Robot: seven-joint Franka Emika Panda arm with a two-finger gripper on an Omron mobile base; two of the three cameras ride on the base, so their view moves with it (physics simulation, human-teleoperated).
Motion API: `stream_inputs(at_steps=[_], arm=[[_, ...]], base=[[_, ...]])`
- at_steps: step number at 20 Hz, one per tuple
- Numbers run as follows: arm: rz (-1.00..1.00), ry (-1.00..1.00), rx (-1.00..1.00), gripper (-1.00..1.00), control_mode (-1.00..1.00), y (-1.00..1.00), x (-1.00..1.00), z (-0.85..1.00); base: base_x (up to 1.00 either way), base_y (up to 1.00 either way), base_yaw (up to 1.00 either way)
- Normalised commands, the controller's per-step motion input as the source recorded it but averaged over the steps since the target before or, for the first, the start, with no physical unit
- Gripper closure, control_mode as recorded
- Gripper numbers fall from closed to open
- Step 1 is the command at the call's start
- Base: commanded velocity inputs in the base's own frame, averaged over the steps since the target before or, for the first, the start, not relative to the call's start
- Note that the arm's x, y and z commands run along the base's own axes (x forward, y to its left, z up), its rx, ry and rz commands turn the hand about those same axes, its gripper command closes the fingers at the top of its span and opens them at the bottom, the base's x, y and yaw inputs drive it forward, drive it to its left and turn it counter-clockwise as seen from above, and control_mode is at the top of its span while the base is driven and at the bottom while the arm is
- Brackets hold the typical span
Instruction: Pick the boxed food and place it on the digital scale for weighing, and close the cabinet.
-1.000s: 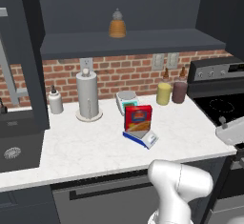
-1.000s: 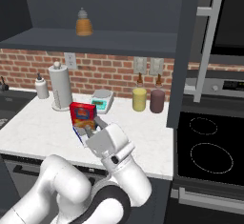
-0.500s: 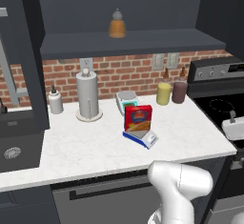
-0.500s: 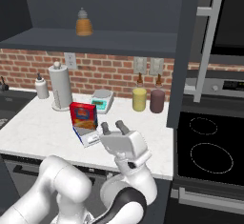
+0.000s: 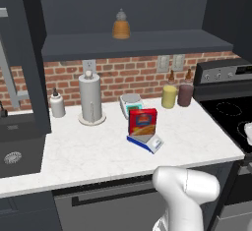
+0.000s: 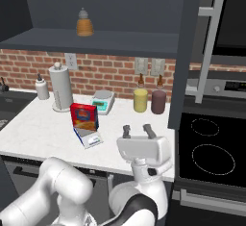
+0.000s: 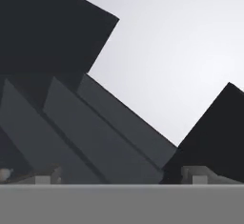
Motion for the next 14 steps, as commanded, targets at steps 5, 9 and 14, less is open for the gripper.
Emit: stream_inputs(at_steps=[5,9,14], arm=[[-0.10,0.22,0.13,-1.00,-1.00,-0.41,0.27,0.00],[-0.07,0.10,0.12,-1.00,-1.00,-0.52,0.16,0.00],[-0.03,0.01,0.05,-1.00,-1.00,-0.44,0.00,-0.03]], base=[[0.00,0.00,0.00],[0.00,0.00,0.00],[0.00,0.00,0.00]])
